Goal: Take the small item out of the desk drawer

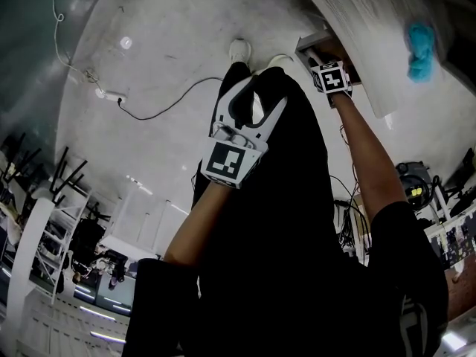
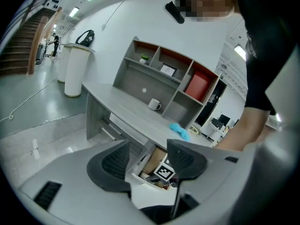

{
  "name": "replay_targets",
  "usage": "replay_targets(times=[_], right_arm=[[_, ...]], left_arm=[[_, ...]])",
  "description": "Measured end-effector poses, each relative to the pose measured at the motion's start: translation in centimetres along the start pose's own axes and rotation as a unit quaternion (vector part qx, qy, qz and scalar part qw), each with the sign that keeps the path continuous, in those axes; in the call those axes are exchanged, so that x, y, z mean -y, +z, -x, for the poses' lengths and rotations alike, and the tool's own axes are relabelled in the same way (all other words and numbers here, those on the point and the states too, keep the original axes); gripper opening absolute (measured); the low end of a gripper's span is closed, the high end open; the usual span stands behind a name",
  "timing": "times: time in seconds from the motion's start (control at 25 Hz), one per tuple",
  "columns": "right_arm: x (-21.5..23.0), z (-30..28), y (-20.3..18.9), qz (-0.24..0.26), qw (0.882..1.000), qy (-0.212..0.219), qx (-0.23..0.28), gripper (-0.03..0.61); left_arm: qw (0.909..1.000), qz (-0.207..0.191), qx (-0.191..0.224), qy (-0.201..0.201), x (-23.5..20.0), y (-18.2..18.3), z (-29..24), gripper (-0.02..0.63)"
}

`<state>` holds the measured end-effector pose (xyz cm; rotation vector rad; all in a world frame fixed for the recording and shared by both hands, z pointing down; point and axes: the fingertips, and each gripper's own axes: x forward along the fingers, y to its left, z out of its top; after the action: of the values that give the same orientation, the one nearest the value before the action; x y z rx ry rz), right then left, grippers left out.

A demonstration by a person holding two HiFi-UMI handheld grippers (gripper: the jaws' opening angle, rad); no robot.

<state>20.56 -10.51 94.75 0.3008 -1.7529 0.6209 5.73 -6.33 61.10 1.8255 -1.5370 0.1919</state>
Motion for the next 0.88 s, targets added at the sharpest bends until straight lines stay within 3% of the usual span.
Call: replay_targets(times=[0.44, 0.68, 0.88], right_arm=[[-0.3, 0.8, -0.2, 0.003, 1.000, -0.004, -0.004, 0.117], [-0.8, 4.1, -0.3, -0.029, 0.999, -0.013, 0.009, 0.115], [-1.5, 9.3, 0.1, -0.048, 0.997, -0.034, 0.043, 0.114]], left_arm=[[0.9999, -0.003, 0.011, -0.001, -0.4, 1.2, 1.4, 0.227], [0.9995, -0.010, 0.023, -0.017, -0.1, 2.9, 2.9, 0.227], [0.9976, -0.032, 0.039, -0.048, 1.3, 6.6, 4.7, 0.227]])
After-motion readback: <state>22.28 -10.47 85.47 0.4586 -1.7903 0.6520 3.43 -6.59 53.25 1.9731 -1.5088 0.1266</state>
